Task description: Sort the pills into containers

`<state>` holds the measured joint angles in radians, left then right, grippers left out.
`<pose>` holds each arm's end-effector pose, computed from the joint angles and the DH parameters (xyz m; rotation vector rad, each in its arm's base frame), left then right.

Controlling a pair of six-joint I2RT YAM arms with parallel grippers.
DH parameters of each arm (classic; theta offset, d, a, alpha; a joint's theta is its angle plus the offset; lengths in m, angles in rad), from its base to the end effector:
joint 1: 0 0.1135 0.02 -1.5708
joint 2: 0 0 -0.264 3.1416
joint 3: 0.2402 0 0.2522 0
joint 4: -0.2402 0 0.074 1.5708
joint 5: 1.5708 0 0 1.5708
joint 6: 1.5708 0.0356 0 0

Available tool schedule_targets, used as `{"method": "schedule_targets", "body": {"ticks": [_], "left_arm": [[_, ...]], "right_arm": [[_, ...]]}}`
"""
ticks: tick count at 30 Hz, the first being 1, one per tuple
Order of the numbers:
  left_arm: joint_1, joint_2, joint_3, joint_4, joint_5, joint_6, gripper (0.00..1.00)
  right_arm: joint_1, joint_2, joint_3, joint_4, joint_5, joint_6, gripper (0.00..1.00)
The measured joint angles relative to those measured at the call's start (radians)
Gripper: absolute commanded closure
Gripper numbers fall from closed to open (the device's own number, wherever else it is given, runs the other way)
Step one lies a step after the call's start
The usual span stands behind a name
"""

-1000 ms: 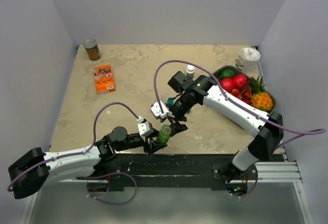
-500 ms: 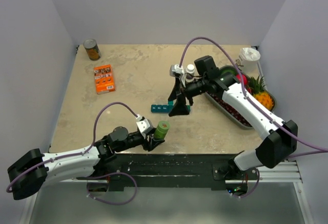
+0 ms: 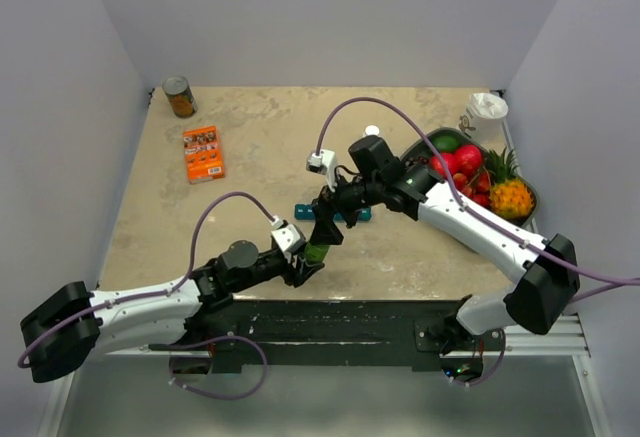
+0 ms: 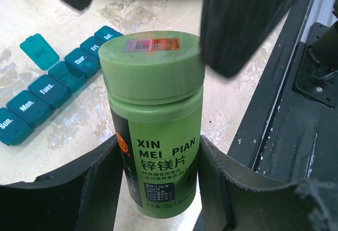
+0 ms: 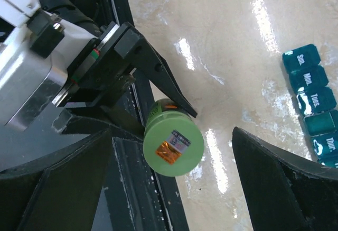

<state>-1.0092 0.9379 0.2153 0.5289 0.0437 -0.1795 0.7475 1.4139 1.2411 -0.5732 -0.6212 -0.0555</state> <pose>0.1024 -0.1657 0.1883 0.7775 1.6827 -0.8876 0.2103 0.2232 0.3214 -1.2263 2.0411 1.0619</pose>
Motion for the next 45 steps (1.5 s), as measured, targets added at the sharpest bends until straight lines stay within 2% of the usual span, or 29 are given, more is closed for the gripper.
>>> {"method": "schedule_targets", "body": {"ticks": [4, 7, 10, 11, 13, 14, 16, 19, 23, 24, 25, 27, 28, 29, 31, 36, 41, 45], "left_arm": [[0.0, 0.015, 0.018, 0.0, -0.006, 0.008, 1.0], [0.0, 0.016, 0.024, 0.0, -0.015, 0.015, 1.0], [0.0, 0.016, 0.025, 0.0, -0.022, 0.017, 1.0], [0.0, 0.016, 0.025, 0.0, -0.023, 0.018, 1.0], [0.0, 0.016, 0.025, -0.003, -0.029, 0.019, 1.0], [0.0, 0.016, 0.025, -0.012, -0.031, 0.019, 1.0], [0.0, 0.016, 0.025, -0.023, -0.031, 0.022, 1.0], [-0.008, 0.016, 0.025, -0.051, -0.014, 0.033, 1.0], [-0.001, -0.003, 0.026, -0.051, -0.022, 0.045, 1.0], [-0.001, -0.009, 0.026, -0.051, -0.021, 0.046, 1.0], [-0.001, -0.016, 0.026, -0.051, -0.021, 0.05, 1.0], [-0.001, -0.026, 0.026, -0.051, -0.021, 0.053, 1.0], [-0.001, -0.029, 0.026, -0.051, -0.021, 0.055, 1.0], [-0.001, -0.03, 0.026, -0.053, -0.021, 0.058, 1.0], [-0.001, -0.03, 0.025, -0.054, -0.021, 0.06, 1.0], [-0.001, -0.038, 0.021, -0.053, -0.018, 0.06, 1.0], [-0.001, -0.069, 0.006, -0.051, -0.014, 0.06, 1.0], [-0.001, -0.103, -0.006, -0.044, -0.014, 0.06, 1.0]], "right_arm": [[0.018, 0.022, 0.0, -0.001, 0.047, 0.019, 0.02], [0.019, 0.035, 0.0, -0.003, 0.066, 0.027, 0.08], [0.021, 0.042, 0.0, -0.006, 0.08, 0.033, 0.3], [0.021, 0.045, 0.0, -0.006, 0.08, 0.034, 0.42], [0.023, 0.052, 0.0, -0.01, 0.069, 0.039, 0.55], [0.024, 0.054, 0.0, -0.011, 0.063, 0.034, 0.67], [0.026, 0.061, 0.002, -0.017, 0.05, 0.023, 0.83], [0.022, 0.076, 0.017, -0.019, 0.027, -0.001, 0.96], [0.025, 0.084, 0.032, -0.064, -0.05, -0.04, 0.99], [0.025, 0.086, 0.038, -0.074, -0.065, -0.056, 0.97], [0.027, 0.087, 0.045, -0.084, -0.078, -0.07, 0.8], [0.028, 0.092, 0.06, -0.105, -0.097, -0.092, 0.56], [0.029, 0.094, 0.069, -0.114, -0.108, -0.103, 0.33], [0.029, 0.098, 0.08, -0.121, -0.116, -0.114, 0.27], [0.03, 0.103, 0.101, -0.13, -0.132, -0.139, 0.2], [0.012, 0.104, 0.135, -0.151, -0.164, -0.178, 0.14], [-0.064, 0.101, 0.12, -0.135, -0.211, -0.178, 0.03], [-0.098, 0.09, 0.069, -0.103, -0.221, -0.16, 0.01]]}}
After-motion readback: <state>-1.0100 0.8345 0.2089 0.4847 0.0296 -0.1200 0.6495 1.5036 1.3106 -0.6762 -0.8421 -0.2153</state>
